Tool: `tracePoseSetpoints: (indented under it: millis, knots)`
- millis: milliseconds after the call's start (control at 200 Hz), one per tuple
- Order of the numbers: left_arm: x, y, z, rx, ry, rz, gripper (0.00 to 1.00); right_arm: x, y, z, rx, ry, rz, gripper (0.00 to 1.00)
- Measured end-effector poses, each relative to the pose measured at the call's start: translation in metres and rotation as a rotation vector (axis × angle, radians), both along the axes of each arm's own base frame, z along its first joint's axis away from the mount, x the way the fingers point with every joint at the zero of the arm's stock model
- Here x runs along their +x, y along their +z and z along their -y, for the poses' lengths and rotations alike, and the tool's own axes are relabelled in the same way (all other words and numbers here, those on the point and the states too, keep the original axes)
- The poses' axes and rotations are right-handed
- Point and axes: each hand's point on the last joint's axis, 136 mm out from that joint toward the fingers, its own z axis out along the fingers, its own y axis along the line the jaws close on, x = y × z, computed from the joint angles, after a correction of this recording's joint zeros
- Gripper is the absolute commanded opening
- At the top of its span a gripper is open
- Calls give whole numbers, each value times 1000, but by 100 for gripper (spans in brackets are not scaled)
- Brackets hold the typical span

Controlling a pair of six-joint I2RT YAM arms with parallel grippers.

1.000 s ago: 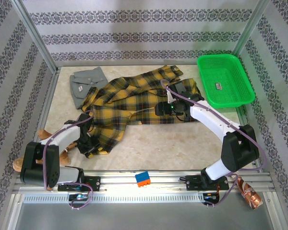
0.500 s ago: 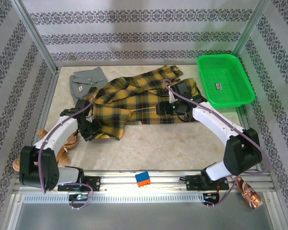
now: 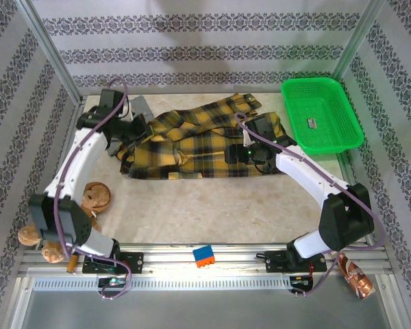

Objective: Fold and stack the long sleeve shirts

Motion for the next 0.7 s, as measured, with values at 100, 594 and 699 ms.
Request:
tracePoseSetpoints:
  millis: [100, 594, 699]
  knots:
    - [41, 15, 3, 4, -3, 56, 0, 0, 0, 0, 1, -5, 0, 79]
    - [141, 37, 10, 68, -66, 185, 0, 0, -1, 2, 17, -38, 7, 79]
    - [136, 35, 13, 49, -81, 164, 0, 0, -1, 3, 17, -45, 7, 79]
